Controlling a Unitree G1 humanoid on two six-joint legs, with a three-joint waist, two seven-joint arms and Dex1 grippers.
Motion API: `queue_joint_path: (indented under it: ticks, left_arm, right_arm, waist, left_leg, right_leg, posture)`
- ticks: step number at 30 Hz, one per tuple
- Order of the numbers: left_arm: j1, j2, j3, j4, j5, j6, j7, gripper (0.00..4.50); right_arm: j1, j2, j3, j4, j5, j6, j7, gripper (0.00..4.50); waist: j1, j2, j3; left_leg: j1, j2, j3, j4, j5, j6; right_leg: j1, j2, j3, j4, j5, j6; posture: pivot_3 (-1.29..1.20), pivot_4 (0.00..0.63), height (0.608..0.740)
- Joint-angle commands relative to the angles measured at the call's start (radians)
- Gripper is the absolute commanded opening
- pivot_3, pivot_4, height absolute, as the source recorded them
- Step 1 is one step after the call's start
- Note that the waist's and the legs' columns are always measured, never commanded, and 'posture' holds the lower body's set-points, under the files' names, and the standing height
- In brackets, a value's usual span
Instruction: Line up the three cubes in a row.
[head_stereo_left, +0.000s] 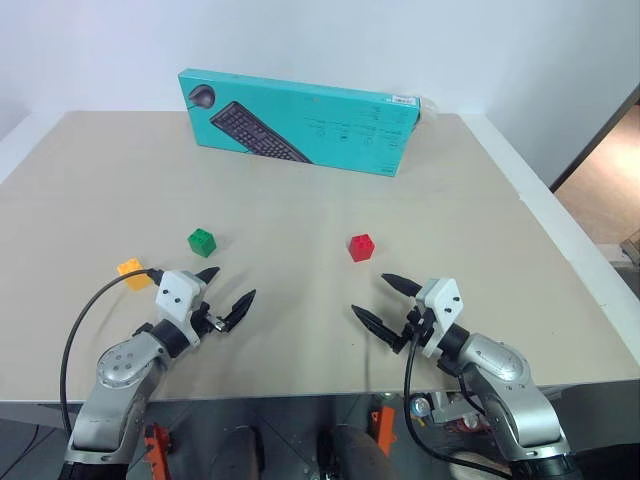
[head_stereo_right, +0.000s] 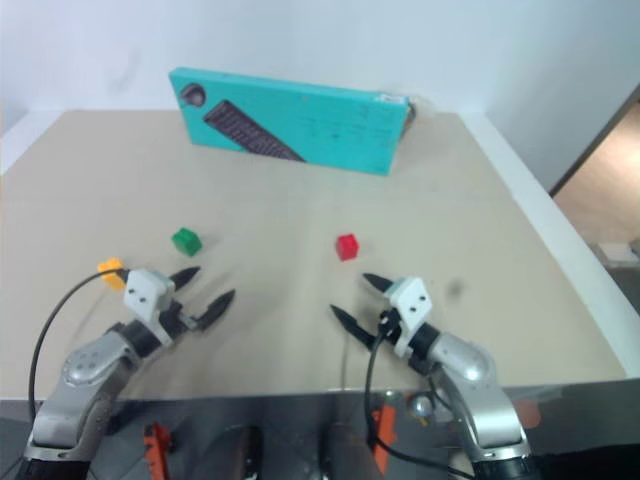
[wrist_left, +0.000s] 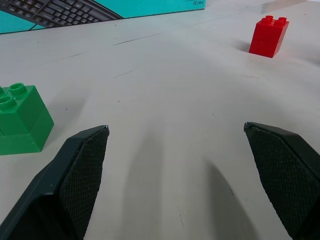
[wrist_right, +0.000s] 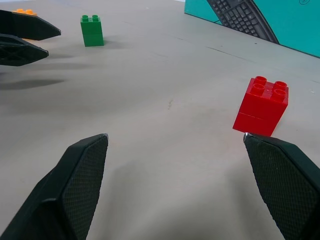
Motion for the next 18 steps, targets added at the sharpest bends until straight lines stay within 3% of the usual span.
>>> queue_joint_path:
  ticks: [1, 18]
  left_arm:
    - [-0.010, 0.009, -0.003, -0.037, -0.006, -0.029, -0.020, 4.47]
    - [0.018, 0.021, -0.046, -0.040, -0.054, -0.082, -0.161, 4.47]
  right_arm:
    - [-0.002, -0.005, -0.010, -0.040, 0.003, -0.008, -0.003, 4.50]
    - [0.008, 0.014, -0.002, -0.063, 0.001, 0.010, -0.052, 4.50]
  waist:
    - [0.000, 0.000, 0.000]
    - [0.000, 0.000, 0.000]
  left_leg:
    - [0.000, 0.000, 0.000, 0.000, 0.000, 0.000]
    - [0.000, 0.000, 0.000, 0.000, 0.000, 0.000]
  right_leg:
    - [0.000, 0.000, 0.000, 0.000, 0.000, 0.000]
    - [0.000, 0.000, 0.000, 0.000, 0.000, 0.000]
  posture:
    - [0.00, 0.150, 0.740]
    - [0.00, 0.150, 0.740]
